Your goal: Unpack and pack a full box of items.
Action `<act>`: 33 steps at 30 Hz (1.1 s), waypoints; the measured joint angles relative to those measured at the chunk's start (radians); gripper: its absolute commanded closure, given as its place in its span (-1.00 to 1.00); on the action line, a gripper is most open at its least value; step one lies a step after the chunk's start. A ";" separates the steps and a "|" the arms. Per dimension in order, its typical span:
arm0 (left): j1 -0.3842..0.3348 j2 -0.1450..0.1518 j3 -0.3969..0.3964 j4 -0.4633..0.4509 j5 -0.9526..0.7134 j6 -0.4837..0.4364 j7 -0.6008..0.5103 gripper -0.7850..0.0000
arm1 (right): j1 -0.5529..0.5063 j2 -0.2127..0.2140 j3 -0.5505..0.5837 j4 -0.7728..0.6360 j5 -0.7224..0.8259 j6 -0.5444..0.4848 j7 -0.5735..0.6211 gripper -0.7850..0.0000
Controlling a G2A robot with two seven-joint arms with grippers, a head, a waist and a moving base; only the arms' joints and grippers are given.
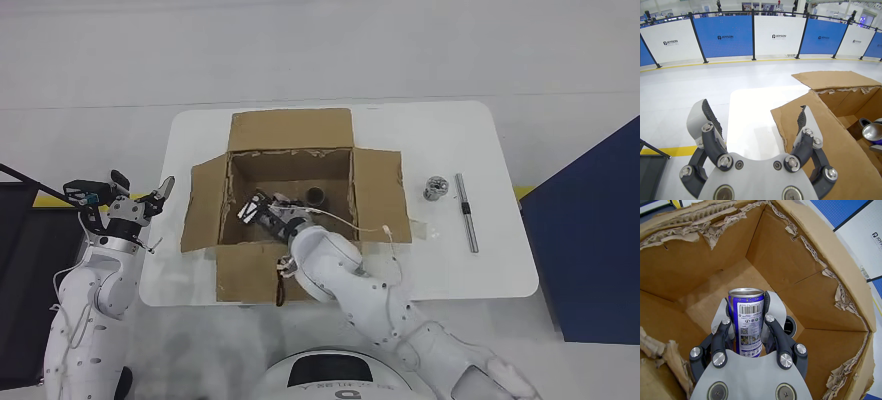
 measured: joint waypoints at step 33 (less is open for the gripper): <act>0.000 0.000 0.000 0.000 0.000 0.000 0.000 -1.00 | -0.271 0.091 0.885 -0.276 0.307 0.117 -0.011 -1.00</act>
